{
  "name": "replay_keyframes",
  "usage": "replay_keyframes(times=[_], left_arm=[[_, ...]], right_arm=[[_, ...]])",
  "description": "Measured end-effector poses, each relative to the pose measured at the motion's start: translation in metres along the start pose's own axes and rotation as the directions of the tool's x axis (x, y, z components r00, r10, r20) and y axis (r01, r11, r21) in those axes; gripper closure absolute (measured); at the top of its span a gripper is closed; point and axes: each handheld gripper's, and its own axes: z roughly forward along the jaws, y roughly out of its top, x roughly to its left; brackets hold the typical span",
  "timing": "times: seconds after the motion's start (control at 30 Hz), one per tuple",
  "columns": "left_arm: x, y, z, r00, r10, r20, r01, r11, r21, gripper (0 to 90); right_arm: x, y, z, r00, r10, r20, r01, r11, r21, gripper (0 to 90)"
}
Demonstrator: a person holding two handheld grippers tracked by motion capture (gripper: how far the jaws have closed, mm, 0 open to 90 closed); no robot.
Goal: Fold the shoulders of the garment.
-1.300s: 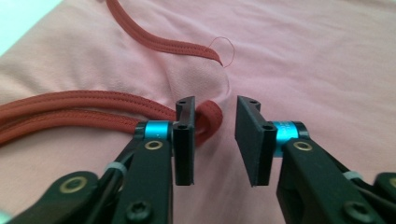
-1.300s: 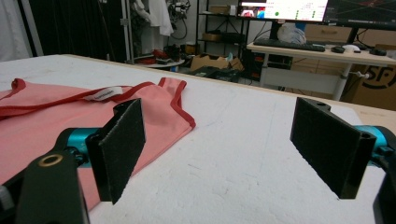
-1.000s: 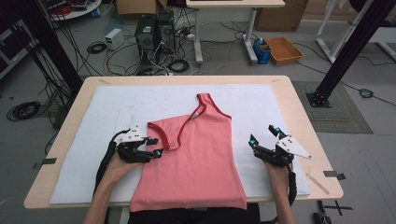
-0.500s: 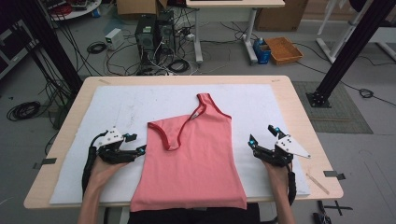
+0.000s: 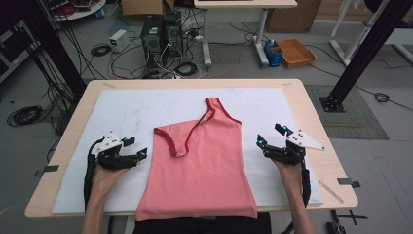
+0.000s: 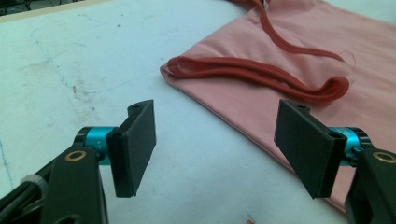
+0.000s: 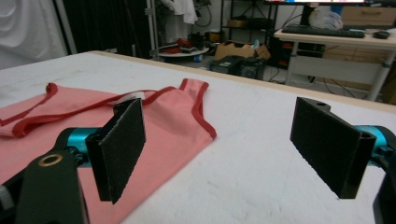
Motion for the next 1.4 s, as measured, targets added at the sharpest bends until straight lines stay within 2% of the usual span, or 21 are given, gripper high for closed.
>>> replay_keyframes(times=[0.1, 0.2, 0.27, 0.4, 0.43, 0.5, 0.63, 0.7, 0.73, 0.8, 0.87, 0.93, 0.97, 1.03, 1.07, 1.1, 1.13, 1.2, 1.27, 1.33, 1.4], left_arm=[[-0.002, 0.000, 0.001, 0.9996, 0.014, -0.023, -0.014, 0.9998, 0.011, 27.3], [-0.002, 0.000, 0.001, 0.9993, 0.013, -0.036, -0.012, 0.9998, 0.017, 27.3], [-0.002, 0.000, 0.001, 0.9995, 0.010, -0.029, -0.010, 0.9998, 0.015, 27.2], [-0.001, 0.000, 0.000, 0.9997, 0.002, -0.023, -0.002, 1.0000, 0.005, 27.2], [-0.001, 0.000, 0.000, 0.9997, 0.003, -0.022, -0.003, 1.0000, 0.005, 27.3], [-0.001, 0.000, 0.001, 0.9998, 0.003, -0.021, -0.003, 1.0000, 0.006, 27.3], [0.000, 0.000, 0.000, 0.9998, -0.007, -0.016, 0.007, 1.0000, 0.002, 27.2], [0.000, 0.000, 0.000, 0.9999, -0.003, -0.017, 0.003, 1.0000, 0.002, 27.3], [0.000, 0.000, 0.000, 0.9999, -0.001, -0.017, 0.001, 1.0000, 0.003, 27.2], [-0.001, 0.000, 0.000, 0.9998, 0.000, -0.019, 0.000, 1.0000, 0.006, 27.3], [-0.001, 0.000, 0.000, 0.9998, 0.002, -0.019, -0.002, 1.0000, 0.005, 27.3], [0.000, 0.000, 0.000, 0.9998, -0.003, -0.018, 0.003, 1.0000, 0.004, 27.3], [0.000, 0.000, 0.000, 0.9998, -0.002, -0.017, 0.002, 1.0000, 0.005, 27.3], [0.000, 0.000, 0.000, 0.9998, -0.004, -0.019, 0.004, 1.0000, 0.005, 27.3], [0.000, 0.000, 0.000, 0.9998, -0.003, -0.019, 0.003, 1.0000, 0.006, 27.3], [0.000, 0.000, 0.001, 0.9998, -0.003, -0.020, 0.003, 1.0000, 0.004, 27.2], [0.000, 0.000, 0.001, 0.9998, -0.001, -0.020, 0.001, 1.0000, 0.006, 27.3], [-0.001, 0.000, 0.001, 0.9997, 0.003, -0.023, -0.002, 1.0000, 0.009, 27.2], [-0.001, 0.000, 0.001, 0.9997, 0.006, -0.024, -0.006, 0.9999, 0.008, 27.3], [-0.002, 0.000, 0.001, 0.9997, 0.001, -0.026, -0.001, 1.0000, 0.005, 27.3], [-0.001, 0.000, 0.001, 0.9997, 0.004, -0.025, -0.004, 1.0000, 0.006, 27.3]], right_arm=[[0.001, 0.012, 0.010, 0.9996, -0.019, -0.022, 0.020, 1.000, 0.012, 17.8], [0.001, 0.020, 0.021, 0.9982, -0.009, -0.059, 0.011, 1.000, 0.029, 17.8], [0.001, 0.025, 0.030, 0.9951, 0.014, -0.098, -0.011, 0.999, 0.038, 17.8], [-0.002, 0.038, 0.059, 0.9885, 0.014, -0.151, 0.002, 0.994, 0.107, 17.8], [-0.004, 0.041, 0.068, 0.9871, 0.029, -0.158, -0.008, 0.991, 0.135, 17.8], [-0.008, 0.045, 0.083, 0.9821, 0.058, -0.179, -0.030, 0.987, 0.157, 17.8], [-0.010, 0.055, 0.113, 0.9842, 0.041, -0.173, -0.005, 0.979, 0.205, 17.9], [-0.009, 0.058, 0.127, 0.9856, 0.024, -0.167, 0.016, 0.972, 0.236, 18.1], [-0.009, 0.059, 0.136, 0.9858, 0.019, -0.167, 0.026, 0.965, 0.262, 18.2], [-0.007, 0.058, 0.147, 0.9861, 0.019, -0.165, 0.028, 0.961, 0.275, 19.4], [-0.007, 0.059, 0.160, 0.9863, 0.018, -0.164, 0.034, 0.951, 0.308, 19.7], [-0.006, 0.059, 0.172, 0.9876, 0.008, -0.157, 0.043, 0.947, 0.319, 22.6], [-0.006, 0.060, 0.180, 0.9884, 0.011, -0.151, 0.041, 0.939, 0.341, 22.6], [-0.007, 0.061, 0.191, 0.9881, 0.020, -0.152, 0.035, 0.935, 0.353, 25.2], [-0.007, 0.061, 0.196, 0.9881, 0.024, -0.152, 0.034, 0.929, 0.368, 26.5], [-0.009, 0.061, 0.202, 0.9878, 0.031, -0.152, 0.032, 0.917, 0.398, 25.8], [-0.009, 0.061, 0.209, 0.9887, 0.025, -0.148, 0.038, 0.911, 0.410, 25.8], [-0.009, 0.061, 0.216, 0.9906, -0.013, -0.136, 0.069, 0.908, 0.414, 26.3], [-0.010, 0.061, 0.226, 0.9920, -0.010, -0.126, 0.068, 0.885, 0.461, 23.7], [-0.009, 0.063, 0.234, 0.9930, -0.043, -0.110, 0.090, 0.876, 0.473, 23.7], [-0.008, 0.066, 0.244, 0.9921, -0.033, -0.121, 0.088, 0.869, 0.486, 23.4]])
